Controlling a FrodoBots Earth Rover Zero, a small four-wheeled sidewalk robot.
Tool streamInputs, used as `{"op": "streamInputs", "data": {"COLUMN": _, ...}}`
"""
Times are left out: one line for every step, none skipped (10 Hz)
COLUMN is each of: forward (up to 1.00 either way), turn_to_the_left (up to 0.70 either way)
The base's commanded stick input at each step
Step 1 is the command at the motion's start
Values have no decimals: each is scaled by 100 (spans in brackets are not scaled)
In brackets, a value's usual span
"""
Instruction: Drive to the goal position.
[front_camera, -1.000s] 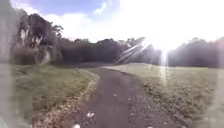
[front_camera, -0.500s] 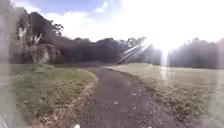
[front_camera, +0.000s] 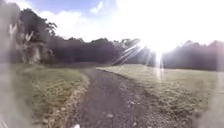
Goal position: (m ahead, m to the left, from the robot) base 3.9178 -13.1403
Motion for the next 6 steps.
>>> {"op": "streamInputs", "data": {"forward": 70, "turn_to_the_left": 0}}
{"op": "streamInputs", "data": {"forward": 70, "turn_to_the_left": 0}}
{"op": "streamInputs", "data": {"forward": 70, "turn_to_the_left": 0}}
{"op": "streamInputs", "data": {"forward": 70, "turn_to_the_left": 0}}
{"op": "streamInputs", "data": {"forward": 70, "turn_to_the_left": 0}}
{"op": "streamInputs", "data": {"forward": 70, "turn_to_the_left": 0}}
